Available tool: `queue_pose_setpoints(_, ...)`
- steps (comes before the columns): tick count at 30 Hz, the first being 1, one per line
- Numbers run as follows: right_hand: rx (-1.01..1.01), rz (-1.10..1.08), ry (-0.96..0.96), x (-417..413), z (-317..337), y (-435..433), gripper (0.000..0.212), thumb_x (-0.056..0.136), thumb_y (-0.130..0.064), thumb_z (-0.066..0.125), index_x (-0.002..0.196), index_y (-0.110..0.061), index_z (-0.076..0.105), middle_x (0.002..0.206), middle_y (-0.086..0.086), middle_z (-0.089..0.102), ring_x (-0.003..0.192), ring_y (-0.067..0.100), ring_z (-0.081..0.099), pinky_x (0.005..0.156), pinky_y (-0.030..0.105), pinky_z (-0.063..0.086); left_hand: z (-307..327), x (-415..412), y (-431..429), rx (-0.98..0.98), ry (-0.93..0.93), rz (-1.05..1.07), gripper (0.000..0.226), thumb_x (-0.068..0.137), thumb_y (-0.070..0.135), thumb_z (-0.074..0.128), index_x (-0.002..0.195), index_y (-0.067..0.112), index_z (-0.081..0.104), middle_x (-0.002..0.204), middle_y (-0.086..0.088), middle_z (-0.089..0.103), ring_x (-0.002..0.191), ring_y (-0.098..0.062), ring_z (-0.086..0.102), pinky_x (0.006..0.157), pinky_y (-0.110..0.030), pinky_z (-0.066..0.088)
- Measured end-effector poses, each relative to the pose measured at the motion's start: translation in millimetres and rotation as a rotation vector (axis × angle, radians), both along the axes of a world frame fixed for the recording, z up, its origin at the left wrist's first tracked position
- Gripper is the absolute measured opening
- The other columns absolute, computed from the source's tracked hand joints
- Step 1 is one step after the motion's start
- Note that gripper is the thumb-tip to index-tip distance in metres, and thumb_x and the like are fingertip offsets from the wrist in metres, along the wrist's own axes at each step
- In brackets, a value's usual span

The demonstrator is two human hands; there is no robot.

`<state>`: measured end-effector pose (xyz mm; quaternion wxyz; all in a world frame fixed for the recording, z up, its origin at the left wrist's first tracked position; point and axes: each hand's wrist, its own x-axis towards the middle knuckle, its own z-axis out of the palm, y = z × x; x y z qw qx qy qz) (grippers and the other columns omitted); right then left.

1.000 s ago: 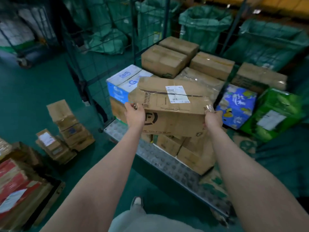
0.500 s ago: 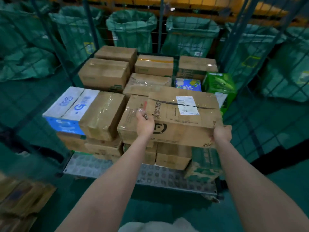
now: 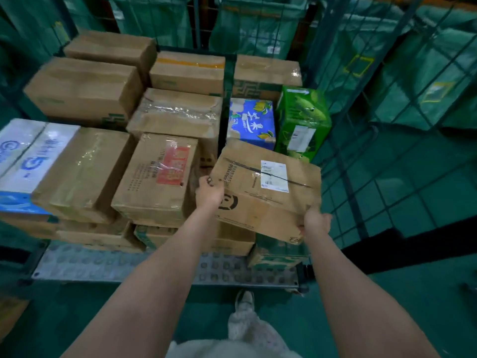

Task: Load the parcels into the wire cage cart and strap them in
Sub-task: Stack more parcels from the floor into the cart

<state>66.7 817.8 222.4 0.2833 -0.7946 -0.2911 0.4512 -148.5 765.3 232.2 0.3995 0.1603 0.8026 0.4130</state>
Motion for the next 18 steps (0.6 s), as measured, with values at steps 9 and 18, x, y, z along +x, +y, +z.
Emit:
queue_pose_setpoints(9, -0.243, -0.006, 0.182, -26.6, -68.8, 26.4, 0.042, 0.097, -0.036, 0.041, 0.126, -0.007, 0.045, 0.12, 0.016, 0.056, 0.097, 0.034, 0.06, 0.081, 0.049, 0.055, -42.2, -32.9, 65.3, -0.046, -0.203, 0.038, 0.07, 0.087, 0.024, 0.061, 0.147, 0.018, 0.027, 0.135, -0.008, 0.049, 0.118, -0.03, 0.051, 0.098, -0.04, 0.045)
queue_pose_setpoints(18, -0.803, 0.891, 0.057, -67.2, -58.6, 24.9, 0.06, 0.098, -0.046, 0.042, 0.141, -0.004, 0.036, 0.139, 0.018, 0.046, 0.118, 0.035, 0.054, 0.082, 0.037, 0.049, -56.5, 2.0, 78.9, 0.014, -0.047, -0.06, 0.063, 0.087, 0.019, 0.061, 0.141, 0.003, 0.032, 0.142, -0.015, 0.042, 0.131, -0.029, 0.041, 0.105, -0.031, 0.032)
